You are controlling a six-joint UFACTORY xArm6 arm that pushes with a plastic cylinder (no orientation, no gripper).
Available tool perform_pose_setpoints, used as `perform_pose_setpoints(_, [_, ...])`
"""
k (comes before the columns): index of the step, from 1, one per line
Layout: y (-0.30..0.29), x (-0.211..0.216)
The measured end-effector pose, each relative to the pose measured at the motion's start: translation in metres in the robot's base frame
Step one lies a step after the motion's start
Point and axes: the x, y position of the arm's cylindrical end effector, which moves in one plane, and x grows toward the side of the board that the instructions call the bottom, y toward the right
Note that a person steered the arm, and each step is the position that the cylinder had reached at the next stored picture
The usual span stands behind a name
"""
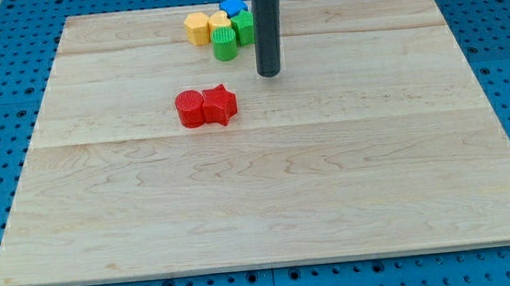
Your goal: Move your arm to the top side
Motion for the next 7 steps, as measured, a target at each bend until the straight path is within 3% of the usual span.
perform_pose_setpoints(1, [-0.029, 0.001])
perform_pose_setpoints(2, [-0.123, -0.019])
perform_pose_setpoints(3, [-0.203, -0.075])
perform_pose_setpoints(4, [-0.197, -0.136])
perform_pose_setpoints(6, [-0.187, -0.149])
perform_pose_setpoints(7, [-0.195, -0.133])
